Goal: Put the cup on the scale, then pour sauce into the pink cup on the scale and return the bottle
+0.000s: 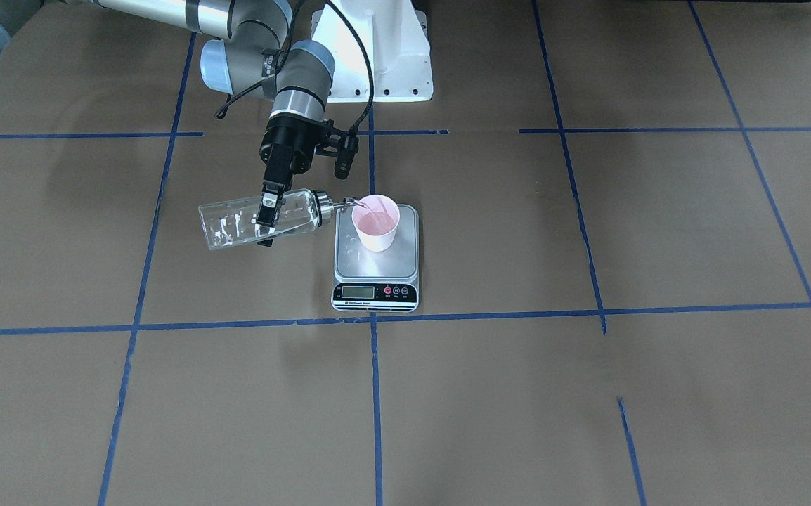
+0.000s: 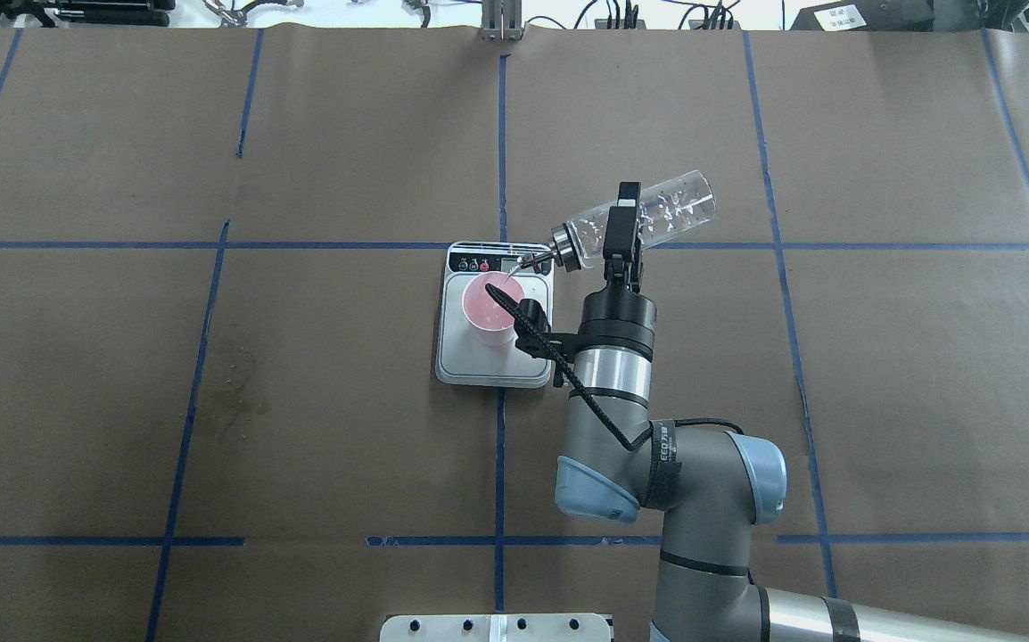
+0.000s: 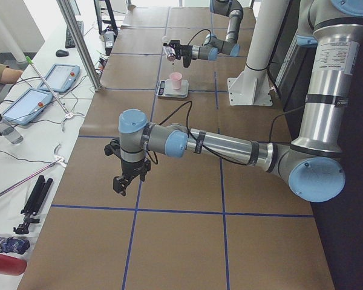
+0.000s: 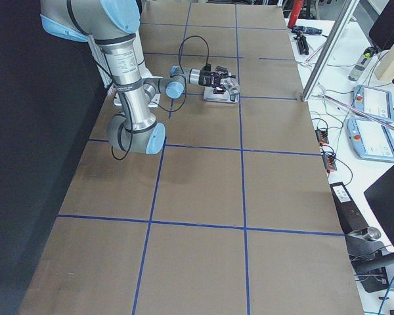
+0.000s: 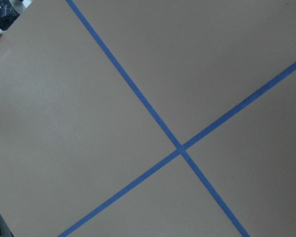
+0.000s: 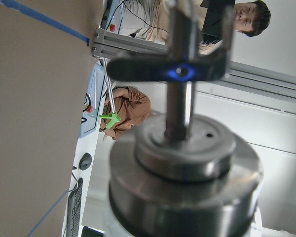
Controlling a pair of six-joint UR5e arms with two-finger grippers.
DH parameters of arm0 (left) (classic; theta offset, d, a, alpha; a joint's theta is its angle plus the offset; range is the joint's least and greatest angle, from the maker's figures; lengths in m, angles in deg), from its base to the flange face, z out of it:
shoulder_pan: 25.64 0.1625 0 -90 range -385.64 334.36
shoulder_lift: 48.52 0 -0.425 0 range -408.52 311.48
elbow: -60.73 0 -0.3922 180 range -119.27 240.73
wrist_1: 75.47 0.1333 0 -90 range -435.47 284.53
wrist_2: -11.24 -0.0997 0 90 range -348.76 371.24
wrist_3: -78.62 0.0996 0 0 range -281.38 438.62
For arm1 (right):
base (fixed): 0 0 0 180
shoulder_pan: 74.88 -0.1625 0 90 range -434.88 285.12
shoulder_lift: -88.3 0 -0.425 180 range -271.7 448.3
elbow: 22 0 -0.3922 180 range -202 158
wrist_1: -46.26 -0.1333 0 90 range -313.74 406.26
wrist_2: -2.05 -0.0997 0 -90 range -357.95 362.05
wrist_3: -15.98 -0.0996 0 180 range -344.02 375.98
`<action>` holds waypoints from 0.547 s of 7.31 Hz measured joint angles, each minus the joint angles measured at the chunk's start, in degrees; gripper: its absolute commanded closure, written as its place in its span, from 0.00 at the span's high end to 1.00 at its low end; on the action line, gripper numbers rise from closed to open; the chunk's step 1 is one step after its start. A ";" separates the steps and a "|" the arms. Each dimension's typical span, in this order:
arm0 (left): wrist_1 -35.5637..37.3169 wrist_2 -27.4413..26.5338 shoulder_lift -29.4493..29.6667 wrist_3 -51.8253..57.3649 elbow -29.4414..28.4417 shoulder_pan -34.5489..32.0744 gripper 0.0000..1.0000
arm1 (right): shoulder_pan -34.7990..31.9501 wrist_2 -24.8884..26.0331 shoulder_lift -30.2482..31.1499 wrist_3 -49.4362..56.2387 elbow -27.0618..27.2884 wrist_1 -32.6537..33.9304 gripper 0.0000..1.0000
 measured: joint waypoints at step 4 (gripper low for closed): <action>0.08 0.00 -0.07 -0.03 0.50 -0.07 1.00 | 0.56 0.03 0.19 -2.16 -0.08 -1.60 0.00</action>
